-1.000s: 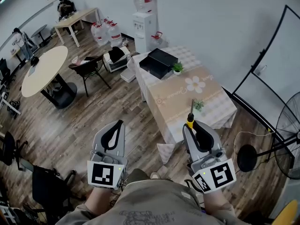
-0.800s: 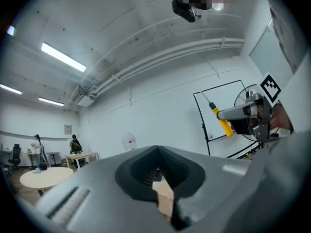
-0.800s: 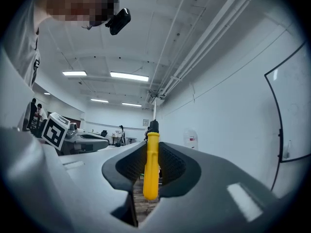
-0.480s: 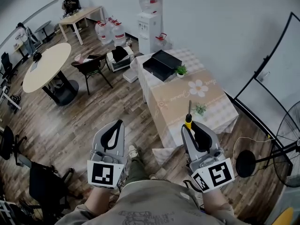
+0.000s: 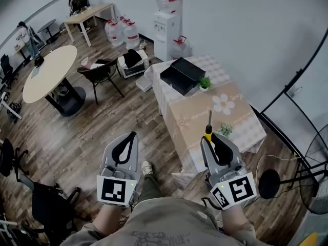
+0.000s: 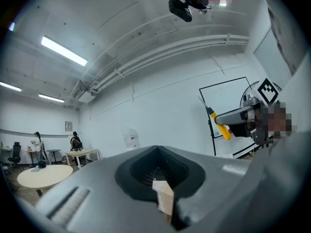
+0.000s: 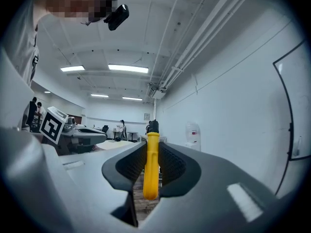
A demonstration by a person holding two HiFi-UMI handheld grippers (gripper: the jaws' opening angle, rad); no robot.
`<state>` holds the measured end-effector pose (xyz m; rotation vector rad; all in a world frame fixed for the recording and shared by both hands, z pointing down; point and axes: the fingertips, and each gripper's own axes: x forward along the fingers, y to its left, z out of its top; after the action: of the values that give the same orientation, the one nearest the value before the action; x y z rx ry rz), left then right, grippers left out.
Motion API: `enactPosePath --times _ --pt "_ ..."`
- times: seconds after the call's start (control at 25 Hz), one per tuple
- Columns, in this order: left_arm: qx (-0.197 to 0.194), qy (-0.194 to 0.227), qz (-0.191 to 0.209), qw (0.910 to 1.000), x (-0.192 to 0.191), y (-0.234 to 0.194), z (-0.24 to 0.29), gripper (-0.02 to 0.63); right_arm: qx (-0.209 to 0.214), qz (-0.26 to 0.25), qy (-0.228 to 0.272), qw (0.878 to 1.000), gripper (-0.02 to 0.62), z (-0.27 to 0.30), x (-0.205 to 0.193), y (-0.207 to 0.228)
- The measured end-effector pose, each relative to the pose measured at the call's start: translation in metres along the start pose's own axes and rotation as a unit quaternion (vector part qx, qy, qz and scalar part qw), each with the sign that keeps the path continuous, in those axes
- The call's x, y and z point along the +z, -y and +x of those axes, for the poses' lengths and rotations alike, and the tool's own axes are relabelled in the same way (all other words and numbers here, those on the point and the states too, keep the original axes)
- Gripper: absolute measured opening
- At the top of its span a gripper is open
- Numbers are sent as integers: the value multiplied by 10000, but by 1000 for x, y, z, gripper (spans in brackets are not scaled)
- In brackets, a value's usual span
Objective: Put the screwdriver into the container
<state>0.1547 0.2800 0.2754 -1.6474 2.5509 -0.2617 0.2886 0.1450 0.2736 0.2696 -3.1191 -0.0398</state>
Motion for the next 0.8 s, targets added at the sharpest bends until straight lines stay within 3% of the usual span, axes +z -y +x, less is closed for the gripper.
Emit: enactPosePath --times 0.4,0.8 --pt "-175 -192 5 9997 -29 -88 94 0 -37 -222 -405 9989 103 121 -17 23" --pt "-717 -203 121 9971 -48 -179 211 0 -292 -121 -672 9972 103 261 -29 53"
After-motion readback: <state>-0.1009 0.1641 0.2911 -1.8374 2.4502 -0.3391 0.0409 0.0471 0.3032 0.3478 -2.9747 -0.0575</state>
